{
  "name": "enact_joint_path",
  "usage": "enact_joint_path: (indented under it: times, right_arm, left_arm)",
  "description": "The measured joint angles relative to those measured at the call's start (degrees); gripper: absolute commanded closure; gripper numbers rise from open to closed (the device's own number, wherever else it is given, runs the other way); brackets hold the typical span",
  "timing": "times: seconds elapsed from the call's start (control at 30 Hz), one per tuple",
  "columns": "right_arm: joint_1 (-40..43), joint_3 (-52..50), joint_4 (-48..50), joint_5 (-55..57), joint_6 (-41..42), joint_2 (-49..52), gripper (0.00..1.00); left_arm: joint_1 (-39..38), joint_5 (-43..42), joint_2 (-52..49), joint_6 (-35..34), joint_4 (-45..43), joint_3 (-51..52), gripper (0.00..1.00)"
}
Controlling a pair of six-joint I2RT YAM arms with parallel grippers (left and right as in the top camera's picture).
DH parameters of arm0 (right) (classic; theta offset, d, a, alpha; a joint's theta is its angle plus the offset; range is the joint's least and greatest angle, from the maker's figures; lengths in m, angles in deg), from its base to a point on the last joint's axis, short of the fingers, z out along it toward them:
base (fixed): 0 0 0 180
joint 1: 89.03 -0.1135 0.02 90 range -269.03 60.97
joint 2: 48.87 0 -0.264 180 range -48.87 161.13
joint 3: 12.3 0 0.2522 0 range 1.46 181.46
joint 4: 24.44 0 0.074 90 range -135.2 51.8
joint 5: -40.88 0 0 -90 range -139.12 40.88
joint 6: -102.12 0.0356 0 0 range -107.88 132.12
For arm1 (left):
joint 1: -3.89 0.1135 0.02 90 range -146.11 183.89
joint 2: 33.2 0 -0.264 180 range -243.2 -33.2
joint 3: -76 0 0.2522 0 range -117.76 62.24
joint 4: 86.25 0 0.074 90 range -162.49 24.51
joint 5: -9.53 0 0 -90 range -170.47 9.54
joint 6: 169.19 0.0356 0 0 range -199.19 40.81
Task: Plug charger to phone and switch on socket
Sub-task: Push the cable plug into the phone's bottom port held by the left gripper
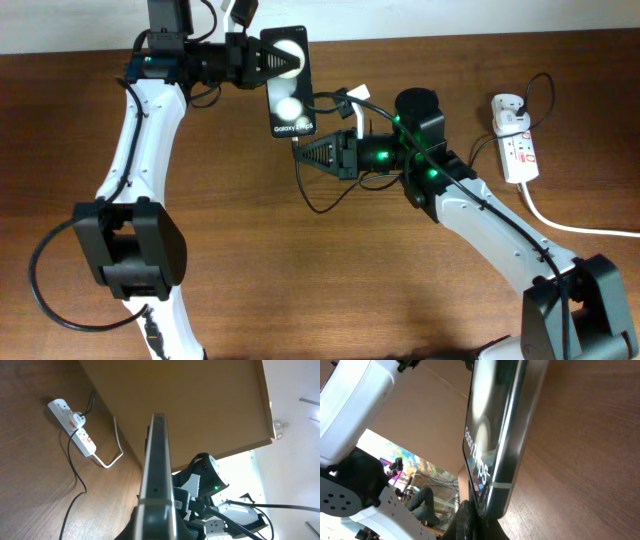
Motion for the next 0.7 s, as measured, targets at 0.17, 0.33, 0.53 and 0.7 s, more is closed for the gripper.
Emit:
enact_joint_path:
  times: [0.17,0.33,0.53,0.7]
  right_arm:
    - [0.00,-0.22,1.49,0.00,1.70,0.02,0.96]
    - [0.33,-1.11,5.51,-0.46,4.48,0.11,0.96]
    - [0.37,-1.29,6.25,-0.04,7.30,0.11,0.96]
    - [0.37,-1.92,8.59,0.35,10.23,0.20,0.96]
  left_arm:
    - [0.00,0.00,0.00,0.44,0.00,0.00,1.00]
    - [0.02,0.00,0.00,0.44,-0.24,-0.07,1.00]
    - [-0.31,0.02,0.00,0.48,-0.44,-0.09,1.00]
    - [-0.46,0.28,0.00,0.92,-0.66,-0.20,1.00]
